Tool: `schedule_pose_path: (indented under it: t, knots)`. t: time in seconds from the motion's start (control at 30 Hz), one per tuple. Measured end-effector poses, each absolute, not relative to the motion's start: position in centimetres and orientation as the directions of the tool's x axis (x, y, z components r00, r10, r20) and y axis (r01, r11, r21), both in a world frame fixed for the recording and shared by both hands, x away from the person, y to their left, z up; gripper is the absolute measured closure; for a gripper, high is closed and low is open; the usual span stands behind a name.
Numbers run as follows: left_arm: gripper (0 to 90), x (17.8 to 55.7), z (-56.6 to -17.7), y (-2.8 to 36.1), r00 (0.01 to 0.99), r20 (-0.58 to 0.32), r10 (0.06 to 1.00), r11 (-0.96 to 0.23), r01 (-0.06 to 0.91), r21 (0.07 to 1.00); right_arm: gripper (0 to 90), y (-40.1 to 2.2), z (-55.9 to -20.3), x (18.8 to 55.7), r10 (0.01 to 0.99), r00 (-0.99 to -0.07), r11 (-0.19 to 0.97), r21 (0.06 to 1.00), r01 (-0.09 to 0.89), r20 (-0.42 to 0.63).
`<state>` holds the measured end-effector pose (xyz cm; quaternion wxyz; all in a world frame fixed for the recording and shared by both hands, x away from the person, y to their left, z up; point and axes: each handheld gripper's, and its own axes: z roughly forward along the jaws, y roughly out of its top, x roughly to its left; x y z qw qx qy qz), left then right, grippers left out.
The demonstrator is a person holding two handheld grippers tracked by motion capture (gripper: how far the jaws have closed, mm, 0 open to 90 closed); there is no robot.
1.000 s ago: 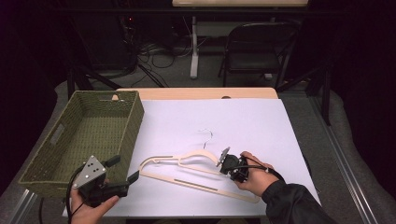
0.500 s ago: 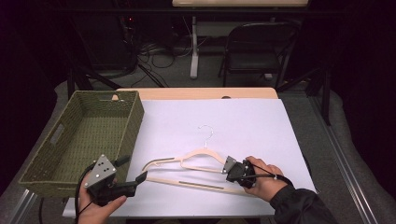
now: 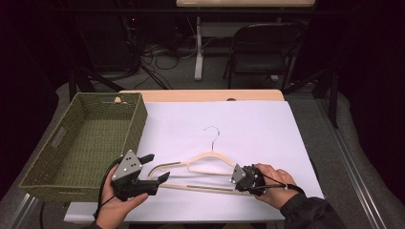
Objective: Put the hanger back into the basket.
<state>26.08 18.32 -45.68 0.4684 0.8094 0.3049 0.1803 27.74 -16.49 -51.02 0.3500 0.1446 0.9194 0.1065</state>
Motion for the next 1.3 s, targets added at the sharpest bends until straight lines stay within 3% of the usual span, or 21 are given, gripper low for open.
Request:
schedule_pose_path:
  t: [0.2, 1.1, 1.2, 1.3]
  knots:
    - [28.1, 27.9, -46.4, 17.1, 0.778, -0.008, 0.628, -0.410, 0.340, 0.846, 80.5, -16.7, -51.1, 27.9, 0.328, -0.708, 0.941, 0.283, 0.186, -0.626]
    - [30.2, 34.8, -48.9, 14.4, 0.804, -0.051, 0.592, -0.509, 0.422, 0.750, 80.4, -16.6, -51.3, 28.2, 0.305, -0.694, 0.949, 0.268, 0.165, -0.652]
    - [37.9, 35.4, -49.4, 13.9, 0.828, -0.082, 0.555, -0.527, 0.425, 0.736, 80.4, -16.6, -51.3, 28.2, 0.306, -0.694, 0.949, 0.270, 0.165, -0.652]
    - [37.9, 35.7, -49.8, 13.4, 0.843, -0.073, 0.533, -0.553, 0.412, 0.724, 80.4, -16.5, -51.4, 28.1, 0.308, -0.690, 0.948, 0.270, 0.167, -0.655]
